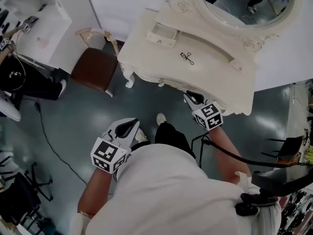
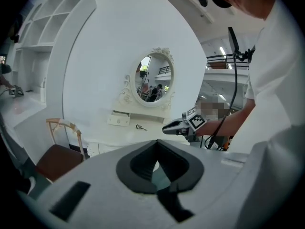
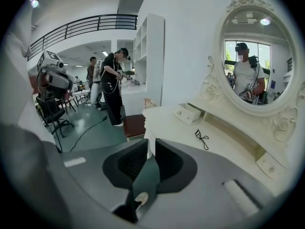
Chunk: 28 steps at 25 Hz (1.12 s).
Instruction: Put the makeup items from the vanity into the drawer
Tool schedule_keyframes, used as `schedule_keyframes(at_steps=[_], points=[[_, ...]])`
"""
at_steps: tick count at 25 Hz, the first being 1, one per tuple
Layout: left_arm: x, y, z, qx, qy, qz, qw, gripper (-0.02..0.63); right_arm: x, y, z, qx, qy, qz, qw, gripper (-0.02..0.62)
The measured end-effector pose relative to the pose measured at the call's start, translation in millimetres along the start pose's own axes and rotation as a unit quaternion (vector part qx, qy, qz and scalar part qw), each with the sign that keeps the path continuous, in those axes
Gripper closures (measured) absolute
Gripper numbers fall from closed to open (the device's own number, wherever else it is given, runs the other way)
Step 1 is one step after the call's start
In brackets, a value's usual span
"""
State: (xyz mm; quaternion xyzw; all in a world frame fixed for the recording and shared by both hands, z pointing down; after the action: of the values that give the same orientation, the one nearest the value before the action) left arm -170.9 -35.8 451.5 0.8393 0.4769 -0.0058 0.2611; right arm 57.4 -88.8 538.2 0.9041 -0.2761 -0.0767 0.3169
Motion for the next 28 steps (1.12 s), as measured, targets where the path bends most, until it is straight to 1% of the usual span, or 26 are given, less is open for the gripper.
schedule_keyframes(at_steps=[3, 7, 12, 15, 18, 22, 25, 28], points=[[-21.2, 11.7, 12.8, -0.002, -0.005, 0.008, 1.0000, 0.606, 45.0, 22.4, 0.9, -0.017, 0.009, -0.019, 1.000, 0.541], [-57.8, 32.5, 38.1, -0.008, -0.010, 0.034, 0.9994, 0.606, 109.9, 62.4, 7.3, -0.036, 0.006, -0.039, 0.999, 0.529], [-86.4, 70.5, 83.8, -0.013, -0.006, 0.050, 0.9987, 0.606, 182.4, 107.6, 12.4, -0.065, -0.014, -0.055, 0.996, 0.508], [-102.6, 98.6, 104.6, -0.016, -0.010, 0.059, 0.9981, 0.606, 218.0, 133.7, 9.9, -0.080, -0.018, -0.055, 0.995, 0.502], [-109.8, 124.4, 118.2, -0.021, -0.012, 0.063, 0.9977, 0.606, 240.2, 155.3, 2.2, -0.099, -0.025, -0.043, 0.994, 0.499], [-118.1, 149.8, 130.0, -0.030, -0.015, 0.070, 0.9970, 0.606, 252.7, 174.6, -7.5, -0.124, -0.043, -0.020, 0.991, 0.502], [-122.2, 163.6, 136.1, -0.034, -0.020, 0.076, 0.9963, 0.606, 256.8, 180.8, -10.0, -0.130, -0.052, -0.013, 0.990, 0.522], [-127.7, 177.7, 141.3, -0.037, -0.025, 0.078, 0.9960, 0.606, 261.3, 183.9, -8.3, -0.128, -0.062, -0.012, 0.990, 0.562]])
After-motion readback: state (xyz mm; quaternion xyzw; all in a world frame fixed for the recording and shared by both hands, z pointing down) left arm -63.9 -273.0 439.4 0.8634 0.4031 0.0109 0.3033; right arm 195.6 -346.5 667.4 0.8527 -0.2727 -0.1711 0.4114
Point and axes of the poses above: the fingertips, and each gripper's own axes: y forward along the fingers, x to its right, z out of its top, the point moved 1 cm from there along -y, backward along the fingers, and after that the axes turned 6 degrees about z, right-handed, at the moved point
